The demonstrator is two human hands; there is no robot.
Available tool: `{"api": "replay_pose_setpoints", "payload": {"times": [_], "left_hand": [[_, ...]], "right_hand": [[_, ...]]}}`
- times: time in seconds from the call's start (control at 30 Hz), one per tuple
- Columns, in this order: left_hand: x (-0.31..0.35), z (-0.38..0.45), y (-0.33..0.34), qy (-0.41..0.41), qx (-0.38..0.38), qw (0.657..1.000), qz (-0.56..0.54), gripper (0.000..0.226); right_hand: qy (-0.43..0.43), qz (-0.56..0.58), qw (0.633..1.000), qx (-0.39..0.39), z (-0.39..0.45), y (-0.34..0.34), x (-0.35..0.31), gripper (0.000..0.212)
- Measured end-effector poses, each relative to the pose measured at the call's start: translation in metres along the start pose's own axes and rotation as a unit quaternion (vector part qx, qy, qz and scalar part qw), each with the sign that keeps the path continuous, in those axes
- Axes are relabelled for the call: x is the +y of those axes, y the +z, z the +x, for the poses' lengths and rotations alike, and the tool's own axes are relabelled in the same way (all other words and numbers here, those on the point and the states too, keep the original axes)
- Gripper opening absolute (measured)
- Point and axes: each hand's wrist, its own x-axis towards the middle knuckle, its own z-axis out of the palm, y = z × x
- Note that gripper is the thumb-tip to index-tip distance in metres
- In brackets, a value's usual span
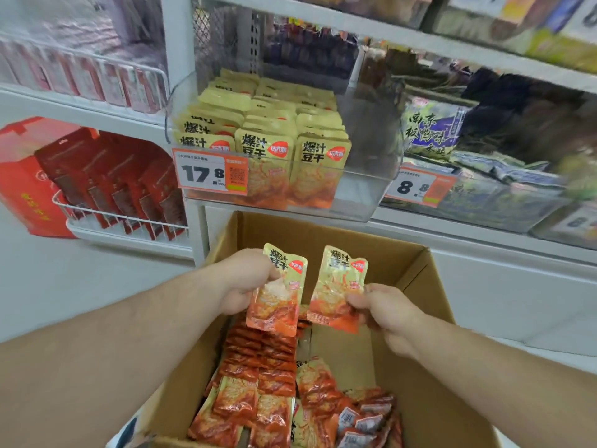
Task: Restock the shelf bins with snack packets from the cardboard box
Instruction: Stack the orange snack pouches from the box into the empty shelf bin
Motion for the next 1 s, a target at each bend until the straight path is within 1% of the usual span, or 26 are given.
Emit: {"api": "replay_pose_setpoints", "payload": {"times": [0.07, 0.1, 0.13, 0.2, 0.23, 0.27, 0.3, 0.43, 0.5, 0.57, 0.6, 0.67, 0.7, 0.73, 0.8, 0.87, 0.93, 0.97, 1.0], "left_hand": [[-0.001, -0.003, 0.004, 0.013, -0.016, 0.999, -0.038, 0.038], [0.0, -0.008, 0.008, 0.022, -0.025, 0.998, -0.051, 0.038], [0.002, -0.015, 0.012, 0.028, -0.041, 0.996, -0.067, 0.041], [0.006, -0.028, 0.019, 0.044, -0.091, 0.992, -0.071, 0.059], [0.009, -0.036, 0.023, 0.067, -0.111, 0.99, -0.055, 0.056], [0.011, -0.039, 0.025, 0.088, -0.119, 0.988, -0.036, 0.044], [0.011, -0.038, 0.026, 0.107, -0.119, 0.987, -0.023, 0.037], [0.015, -0.037, 0.025, 0.168, -0.071, 0.983, -0.002, 0.044], [0.022, -0.04, 0.022, 0.208, -0.052, 0.977, 0.021, 0.047], [0.031, -0.044, 0.016, 0.255, -0.046, 0.964, 0.06, 0.051], [0.036, -0.047, 0.013, 0.278, -0.049, 0.957, 0.073, 0.052], [0.043, -0.052, 0.008, 0.315, -0.073, 0.94, 0.107, 0.054], [0.045, -0.054, 0.007, 0.327, -0.082, 0.933, 0.128, 0.054], [0.048, -0.056, 0.006, 0.337, -0.084, 0.927, 0.142, 0.054], [0.051, -0.058, 0.005, 0.356, -0.076, 0.917, 0.167, 0.056], [0.052, -0.057, 0.004, 0.377, -0.053, 0.903, 0.197, 0.055], [0.055, -0.053, 0.002, 0.403, -0.002, 0.88, 0.251, 0.054], [0.056, -0.052, 0.002, 0.415, 0.024, 0.871, 0.26, 0.056], [0.058, -0.05, 0.002, 0.426, 0.046, 0.87, 0.245, 0.061]], "right_hand": [[-0.027, 0.021, 0.999, -0.017, -0.024, 0.005, -0.016, 0.019], [-0.034, 0.02, 0.999, -0.027, -0.033, 0.009, -0.021, 0.022], [-0.04, 0.017, 0.998, -0.034, -0.042, 0.013, -0.025, 0.023], [-0.049, 0.013, 0.998, -0.035, -0.053, 0.019, -0.032, 0.022], [-0.052, 0.013, 0.998, -0.031, -0.055, 0.022, -0.034, 0.021], [-0.056, 0.015, 0.998, -0.026, -0.057, 0.024, -0.036, 0.019], [-0.062, 0.018, 0.998, -0.02, -0.059, 0.026, -0.037, 0.018], [-0.097, 0.011, 0.995, -0.006, -0.067, 0.031, -0.051, 0.019], [-0.137, -0.034, 0.99, 0.027, -0.067, 0.027, -0.065, 0.027], [-0.203, -0.095, 0.973, 0.058, -0.069, 0.02, -0.085, 0.044], [-0.243, -0.117, 0.961, 0.057, -0.071, 0.017, -0.096, 0.052], [-0.305, -0.144, 0.941, 0.021, -0.075, 0.01, -0.114, 0.063], [-0.327, -0.171, 0.929, 0.004, -0.076, 0.008, -0.12, 0.066], [-0.346, -0.21, 0.914, -0.002, -0.075, 0.006, -0.124, 0.064], [-0.369, -0.276, 0.887, -0.008, -0.073, 0.006, -0.129, 0.05], [-0.381, -0.283, 0.88, -0.008, -0.071, 0.008, -0.129, 0.039], [-0.398, -0.271, 0.877, 0.008, -0.067, 0.01, -0.13, 0.035], [-0.409, -0.268, 0.872, 0.02, -0.064, 0.009, -0.131, 0.034], [-0.422, -0.265, 0.866, 0.037, -0.062, 0.006, -0.133, 0.033]]}}
